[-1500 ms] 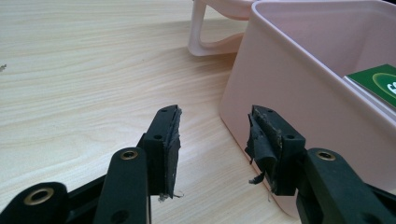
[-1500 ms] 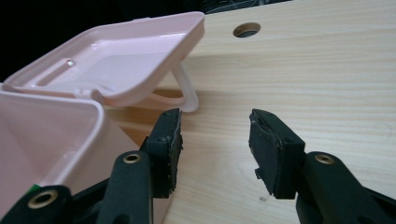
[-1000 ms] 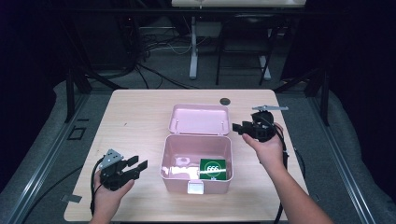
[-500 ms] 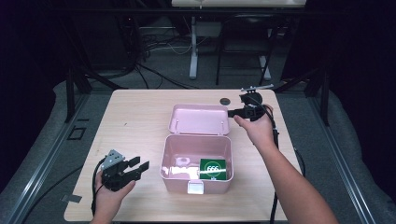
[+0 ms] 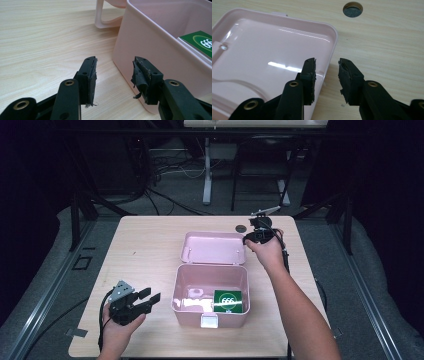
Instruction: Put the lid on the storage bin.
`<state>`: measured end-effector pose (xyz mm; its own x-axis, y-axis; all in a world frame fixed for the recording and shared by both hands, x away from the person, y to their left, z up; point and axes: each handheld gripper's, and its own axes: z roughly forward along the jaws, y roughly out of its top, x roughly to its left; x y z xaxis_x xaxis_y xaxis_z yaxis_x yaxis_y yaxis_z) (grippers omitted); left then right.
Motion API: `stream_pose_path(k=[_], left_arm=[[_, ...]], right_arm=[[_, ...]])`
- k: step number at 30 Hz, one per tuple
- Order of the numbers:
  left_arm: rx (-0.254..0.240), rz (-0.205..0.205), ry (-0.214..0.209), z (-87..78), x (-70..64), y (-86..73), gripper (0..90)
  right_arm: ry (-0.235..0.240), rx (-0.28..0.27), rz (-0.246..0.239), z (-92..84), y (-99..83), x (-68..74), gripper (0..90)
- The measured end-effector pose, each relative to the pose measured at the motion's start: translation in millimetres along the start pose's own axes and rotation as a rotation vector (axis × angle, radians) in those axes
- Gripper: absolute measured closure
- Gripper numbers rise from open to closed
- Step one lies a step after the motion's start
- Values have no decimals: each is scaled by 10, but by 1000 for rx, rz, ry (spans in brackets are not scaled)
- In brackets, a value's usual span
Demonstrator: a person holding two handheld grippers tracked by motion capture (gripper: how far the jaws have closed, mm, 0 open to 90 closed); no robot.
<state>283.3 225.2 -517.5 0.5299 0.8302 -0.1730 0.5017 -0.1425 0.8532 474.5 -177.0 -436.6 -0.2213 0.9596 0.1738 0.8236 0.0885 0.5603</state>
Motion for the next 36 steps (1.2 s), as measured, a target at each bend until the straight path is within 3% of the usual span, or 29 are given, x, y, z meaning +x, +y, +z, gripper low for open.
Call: stream_pose_path(k=[5,9,10,13,15,18,24,36], left_arm=[[4,1,-4,3,-6,2,535],[3,5,-8,-12,-26,18,536],[0,4,-12,-16,-33,21,537],[-6,3,-16,-12,-47,25,540],[-3,4,-24,-13,-54,27,546],[-8,8,-28,-23,-65,42,550],[-18,5,-46,-30,-106,78,563],[-16,22,-62,-35,-175,115,572]], right_arm=[[8,2,41,115,45,-9,686],[-5,33,44,168,79,20,693],[-5,18,50,200,80,29,694],[-25,46,50,253,93,38,705],[-44,32,54,311,87,36,713],[-55,53,81,366,91,3,722],[-42,50,121,475,65,-8,757],[-41,62,134,480,63,-4,838]])
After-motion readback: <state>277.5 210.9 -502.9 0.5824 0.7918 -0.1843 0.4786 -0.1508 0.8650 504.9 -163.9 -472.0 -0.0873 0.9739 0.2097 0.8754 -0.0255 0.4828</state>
